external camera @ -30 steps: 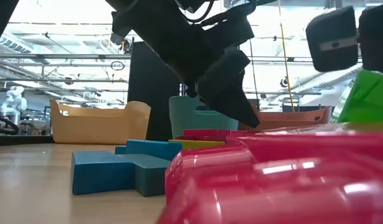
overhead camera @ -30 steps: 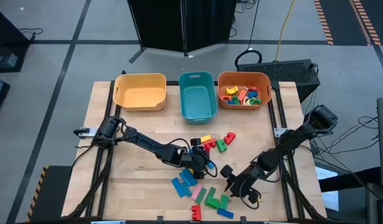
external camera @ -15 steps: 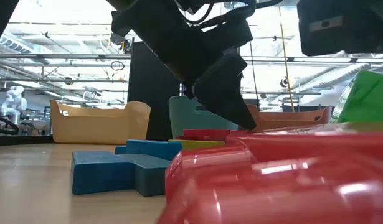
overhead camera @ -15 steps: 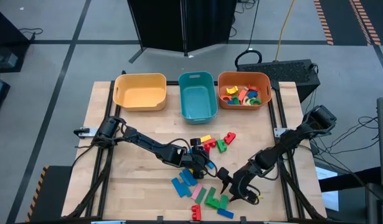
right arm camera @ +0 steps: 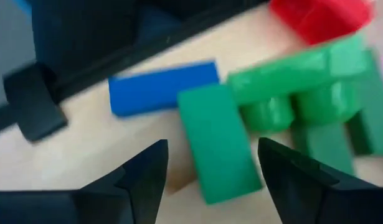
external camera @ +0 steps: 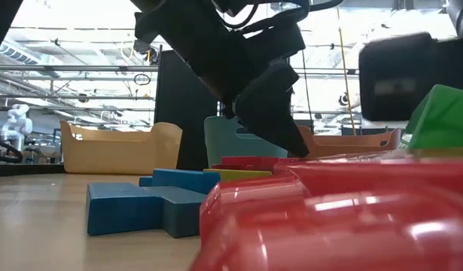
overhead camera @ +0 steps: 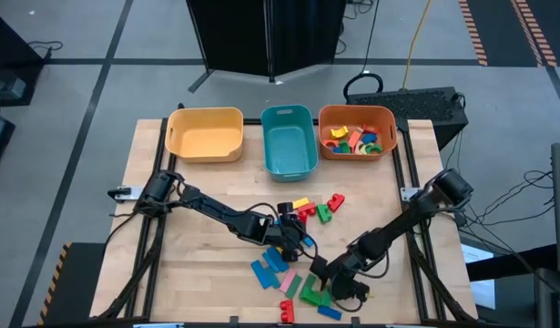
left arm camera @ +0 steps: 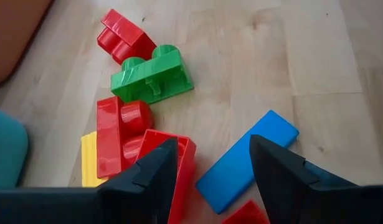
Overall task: Sort blocks by size
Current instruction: Put the green arch block into the orange bin
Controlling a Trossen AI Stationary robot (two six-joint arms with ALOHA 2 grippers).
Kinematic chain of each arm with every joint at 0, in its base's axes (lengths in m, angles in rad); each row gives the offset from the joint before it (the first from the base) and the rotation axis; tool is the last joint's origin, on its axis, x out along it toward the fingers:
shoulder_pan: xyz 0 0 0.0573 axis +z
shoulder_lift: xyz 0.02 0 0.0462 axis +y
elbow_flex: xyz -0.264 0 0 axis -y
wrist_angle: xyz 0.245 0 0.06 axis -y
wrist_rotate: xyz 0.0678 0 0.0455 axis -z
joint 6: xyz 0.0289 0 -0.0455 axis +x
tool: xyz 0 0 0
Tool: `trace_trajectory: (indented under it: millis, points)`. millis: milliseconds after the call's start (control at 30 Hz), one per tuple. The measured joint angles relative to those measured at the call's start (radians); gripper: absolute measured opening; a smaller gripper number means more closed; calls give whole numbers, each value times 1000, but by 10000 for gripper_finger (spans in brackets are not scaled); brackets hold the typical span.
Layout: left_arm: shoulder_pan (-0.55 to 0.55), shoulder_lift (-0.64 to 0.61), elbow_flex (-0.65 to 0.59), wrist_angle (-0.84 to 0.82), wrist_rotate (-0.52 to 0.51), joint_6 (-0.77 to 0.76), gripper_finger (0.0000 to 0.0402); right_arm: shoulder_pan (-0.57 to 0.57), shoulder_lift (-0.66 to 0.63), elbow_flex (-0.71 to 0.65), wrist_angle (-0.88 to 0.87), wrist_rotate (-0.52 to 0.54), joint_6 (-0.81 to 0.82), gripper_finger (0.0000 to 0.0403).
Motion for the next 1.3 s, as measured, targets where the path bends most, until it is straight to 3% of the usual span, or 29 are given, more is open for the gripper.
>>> trace_trajectory:
  millis: [267,533,833,1067,1300]
  points:
    - [0,0,0,-10,0,-5,192,-18,28,1,-25,5,3,191]
    - [0,0,0,-13,0,-5,192,-58,-2,2,-58,-30,74,115]
    - [0,-1,0,-30,0,-7,192,-88,-33,3,-200,-52,137,127]
    - [-16,-64,0,-53,-5,-7,192,-141,-169,2,-385,-35,149,121]
    - [-40,-127,-8,-171,-87,-23,192,-206,-357,2,-548,141,104,123]
